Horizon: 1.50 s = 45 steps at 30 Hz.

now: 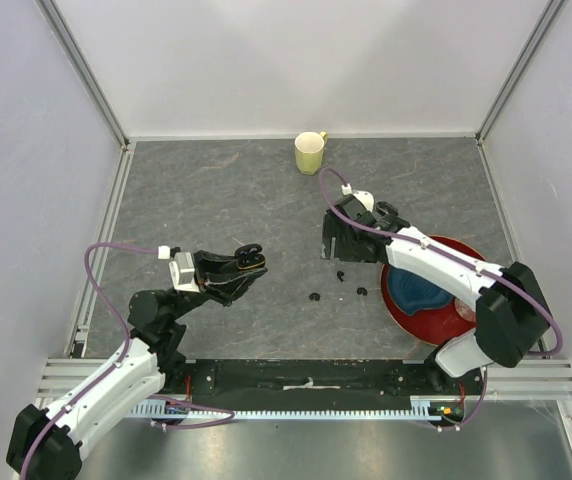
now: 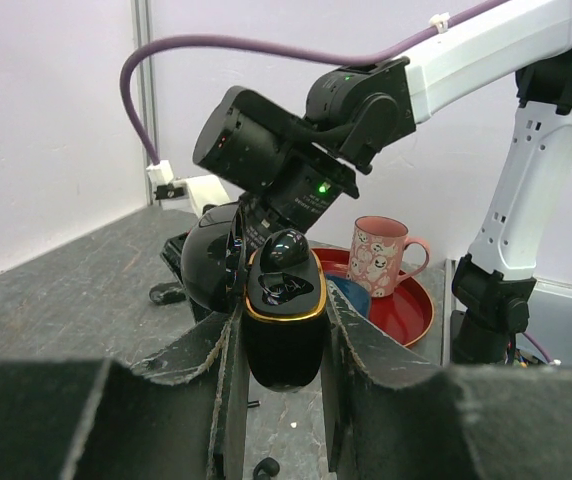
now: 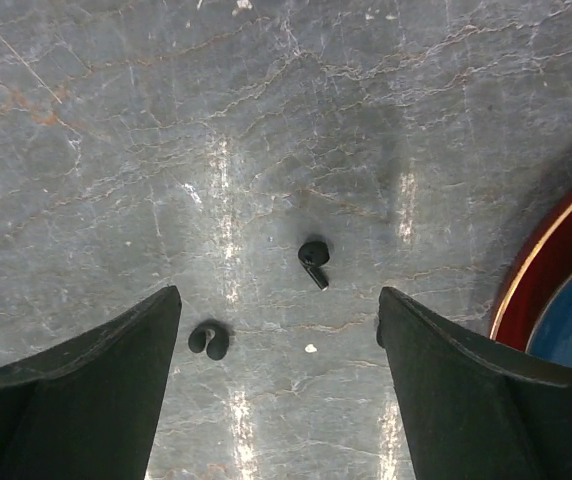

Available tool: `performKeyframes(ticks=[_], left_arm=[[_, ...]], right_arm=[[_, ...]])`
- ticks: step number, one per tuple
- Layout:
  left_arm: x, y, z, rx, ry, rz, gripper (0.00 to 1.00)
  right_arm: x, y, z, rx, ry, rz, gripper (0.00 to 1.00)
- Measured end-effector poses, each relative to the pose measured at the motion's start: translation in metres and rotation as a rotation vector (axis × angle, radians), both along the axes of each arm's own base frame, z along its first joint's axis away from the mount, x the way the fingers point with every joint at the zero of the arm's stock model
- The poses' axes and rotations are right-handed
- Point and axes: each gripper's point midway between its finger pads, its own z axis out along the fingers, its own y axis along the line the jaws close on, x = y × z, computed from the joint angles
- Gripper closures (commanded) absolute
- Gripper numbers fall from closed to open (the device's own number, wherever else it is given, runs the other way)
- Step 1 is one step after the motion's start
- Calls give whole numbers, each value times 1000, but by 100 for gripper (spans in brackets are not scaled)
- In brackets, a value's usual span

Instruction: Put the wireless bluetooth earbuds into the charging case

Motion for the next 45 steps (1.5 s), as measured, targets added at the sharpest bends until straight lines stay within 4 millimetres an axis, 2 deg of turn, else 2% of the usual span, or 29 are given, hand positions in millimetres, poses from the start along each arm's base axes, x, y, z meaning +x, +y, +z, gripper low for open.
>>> performKeyframes(ticks=[5,10,16,26,36,41,42,45], left_arm=[[0,0,0,0,0,0,98],[0,0,0,1,2,1,98],[1,0,-3,7,14,2,98],[2,-1,-7,19,33,3,98],[2,1,-6,14,32,10,98],[2,1,-6,14,33,10,98],[2,1,-6,15,33,10,98],[2,1,-7,16,35,10,98]], right_arm=[[-3,3,-17,-31,48,54,30],[-6,3,-40,-77,104,89,38],[-9,2,-64,-120,163,114,39],[-3,8,-64,-109,137,142,38],[-2,7,-64,-116,128,154,44],[-4,6,-68,-117,134,159,38],[-5,6,-68,-116,137,161,31],[-6,7,-70,-107,140,167,19]])
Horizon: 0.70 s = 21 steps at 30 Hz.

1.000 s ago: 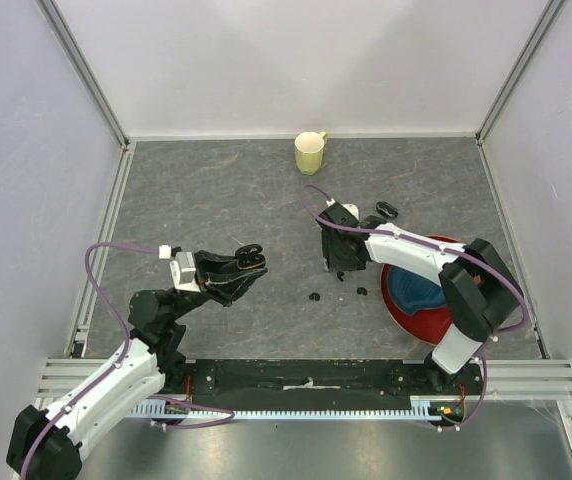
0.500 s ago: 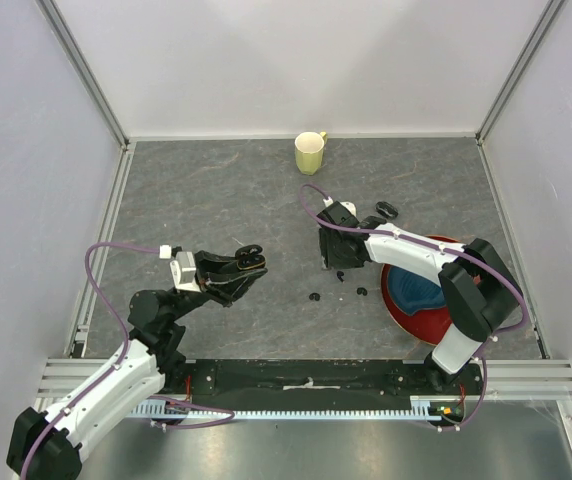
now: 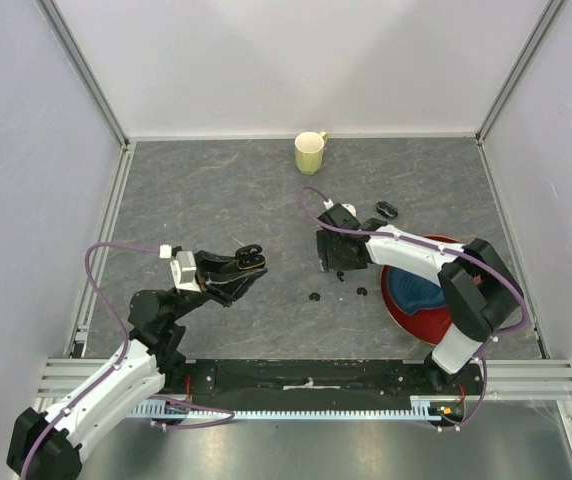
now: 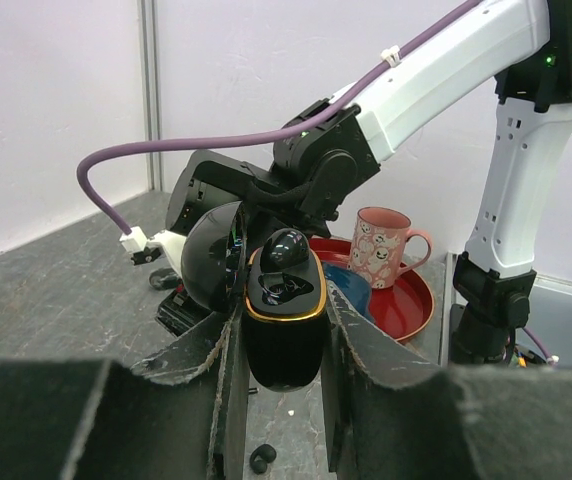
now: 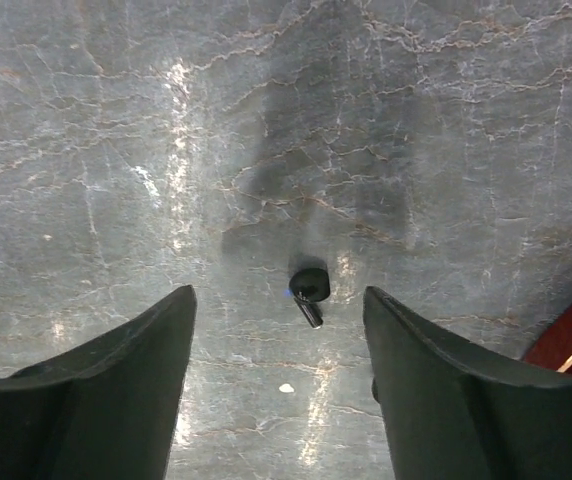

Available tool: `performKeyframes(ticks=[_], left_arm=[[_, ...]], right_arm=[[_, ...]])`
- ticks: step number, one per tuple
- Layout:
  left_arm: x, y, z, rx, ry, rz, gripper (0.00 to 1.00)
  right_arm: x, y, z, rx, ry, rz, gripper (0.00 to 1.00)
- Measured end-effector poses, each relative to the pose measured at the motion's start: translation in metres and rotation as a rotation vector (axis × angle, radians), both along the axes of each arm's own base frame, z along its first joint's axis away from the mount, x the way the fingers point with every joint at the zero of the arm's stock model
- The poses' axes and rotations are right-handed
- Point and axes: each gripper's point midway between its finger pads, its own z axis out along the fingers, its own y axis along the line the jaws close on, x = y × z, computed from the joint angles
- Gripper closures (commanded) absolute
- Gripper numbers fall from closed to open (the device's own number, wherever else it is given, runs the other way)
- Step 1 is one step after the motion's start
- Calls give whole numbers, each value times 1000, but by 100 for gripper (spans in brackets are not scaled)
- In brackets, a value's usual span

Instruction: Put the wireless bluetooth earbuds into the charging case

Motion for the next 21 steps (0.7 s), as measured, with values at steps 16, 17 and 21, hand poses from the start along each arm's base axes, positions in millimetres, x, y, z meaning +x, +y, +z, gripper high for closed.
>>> performKeyframes(ticks=[16,17,21], left_arm=[[0,1,1,-3,2,7,98],[0,1,1,-3,2,7,98],[0,1,0,-3,3,7,98]], right_arm=[[12,-6,37,83,-180,-25,5],[11,-6,32,75,-166,-22,10],[7,-6,17,51,-122,-11,25]])
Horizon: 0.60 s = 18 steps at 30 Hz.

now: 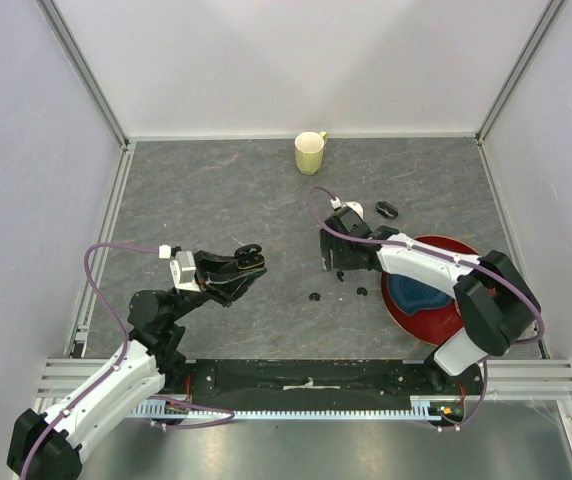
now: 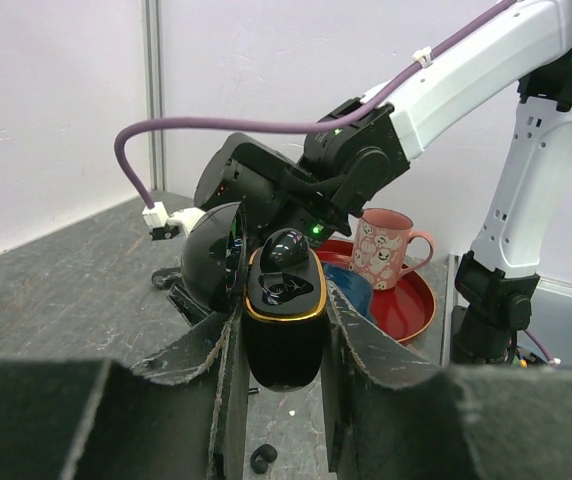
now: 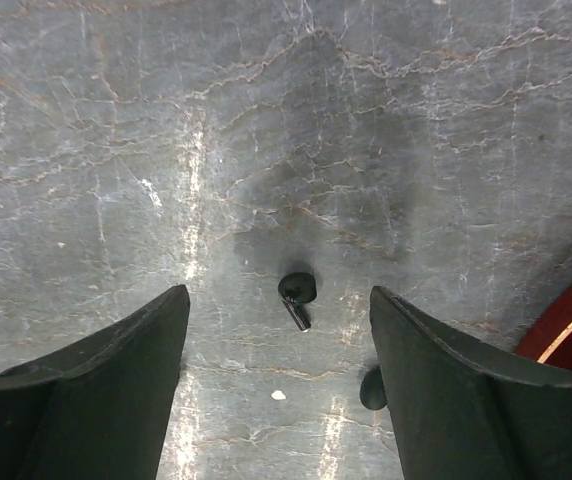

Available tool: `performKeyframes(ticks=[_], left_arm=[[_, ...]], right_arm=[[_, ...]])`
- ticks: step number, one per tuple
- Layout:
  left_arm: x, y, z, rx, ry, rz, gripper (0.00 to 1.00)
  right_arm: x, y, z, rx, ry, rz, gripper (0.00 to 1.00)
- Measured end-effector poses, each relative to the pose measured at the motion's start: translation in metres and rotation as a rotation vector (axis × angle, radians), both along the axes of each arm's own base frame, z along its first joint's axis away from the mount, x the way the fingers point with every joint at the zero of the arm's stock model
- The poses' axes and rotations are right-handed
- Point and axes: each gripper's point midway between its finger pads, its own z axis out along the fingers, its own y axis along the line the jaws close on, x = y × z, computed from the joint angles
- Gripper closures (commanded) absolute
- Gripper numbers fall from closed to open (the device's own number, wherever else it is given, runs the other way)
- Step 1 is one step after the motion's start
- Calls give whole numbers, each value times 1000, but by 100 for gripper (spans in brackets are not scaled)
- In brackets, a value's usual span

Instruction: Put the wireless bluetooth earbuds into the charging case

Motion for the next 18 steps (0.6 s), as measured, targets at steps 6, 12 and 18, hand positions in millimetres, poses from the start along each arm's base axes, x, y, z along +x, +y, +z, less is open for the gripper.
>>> performKeyframes(ticks=[6,12,18], left_arm=[[0,0,0,-1,0,2,98],[1,0,0,-2,1,3,98],[1,0,0,-2,2,5,98]], right_arm=[[-4,-1,-16,-21,45,0,36],[-9,-5,-32,-55,90,-5,38],[-11,-7,-39,-69,109,-7,41]])
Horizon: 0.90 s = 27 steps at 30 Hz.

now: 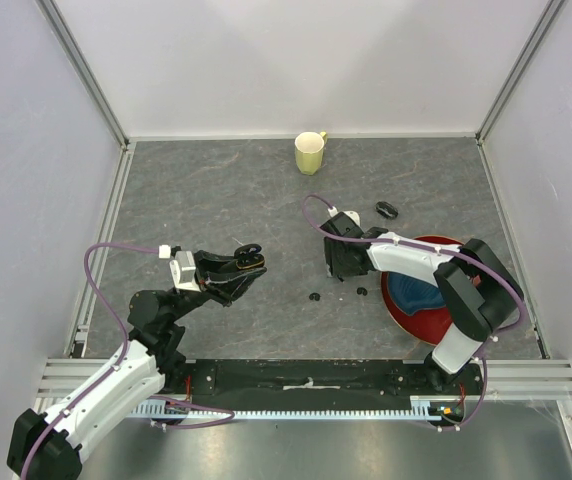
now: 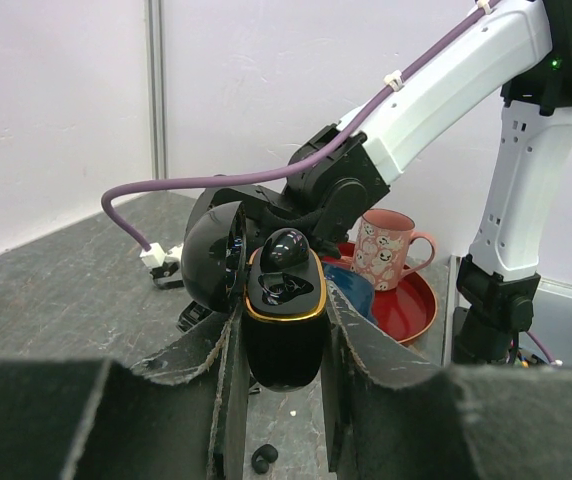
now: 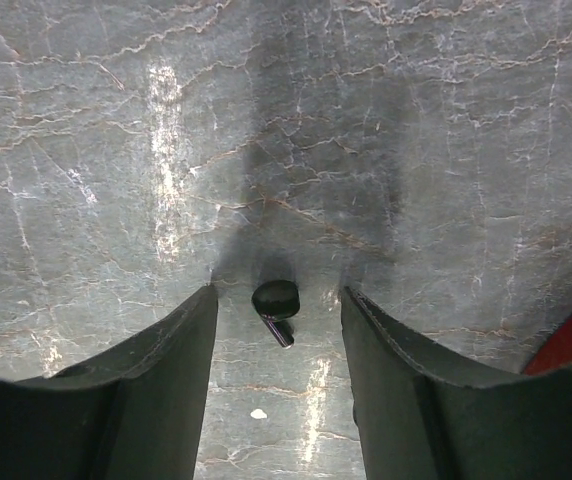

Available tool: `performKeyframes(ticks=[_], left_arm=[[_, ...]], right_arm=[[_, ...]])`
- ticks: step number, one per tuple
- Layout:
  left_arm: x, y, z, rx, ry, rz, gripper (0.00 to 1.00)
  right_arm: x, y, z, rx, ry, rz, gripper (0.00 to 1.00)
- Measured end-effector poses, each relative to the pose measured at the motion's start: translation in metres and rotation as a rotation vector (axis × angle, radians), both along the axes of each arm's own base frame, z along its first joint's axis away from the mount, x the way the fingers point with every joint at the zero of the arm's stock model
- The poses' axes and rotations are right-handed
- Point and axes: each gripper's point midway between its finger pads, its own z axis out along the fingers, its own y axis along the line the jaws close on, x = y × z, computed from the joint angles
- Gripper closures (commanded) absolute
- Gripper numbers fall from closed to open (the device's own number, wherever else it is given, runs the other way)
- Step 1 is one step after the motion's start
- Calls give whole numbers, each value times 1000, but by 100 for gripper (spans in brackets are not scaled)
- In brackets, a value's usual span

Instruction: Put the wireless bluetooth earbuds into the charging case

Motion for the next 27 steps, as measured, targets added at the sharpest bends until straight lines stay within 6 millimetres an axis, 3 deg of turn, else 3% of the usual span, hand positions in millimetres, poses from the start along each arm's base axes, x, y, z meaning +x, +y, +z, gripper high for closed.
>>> performKeyframes(ticks=[13,27], left_arm=[[1,0,-2,3,5,0,98],[1,-1,-3,4,7,0,98]], right_arm=[[1,1,0,4,0,-10,61],[2,1,-1,25,-1,-88,74]])
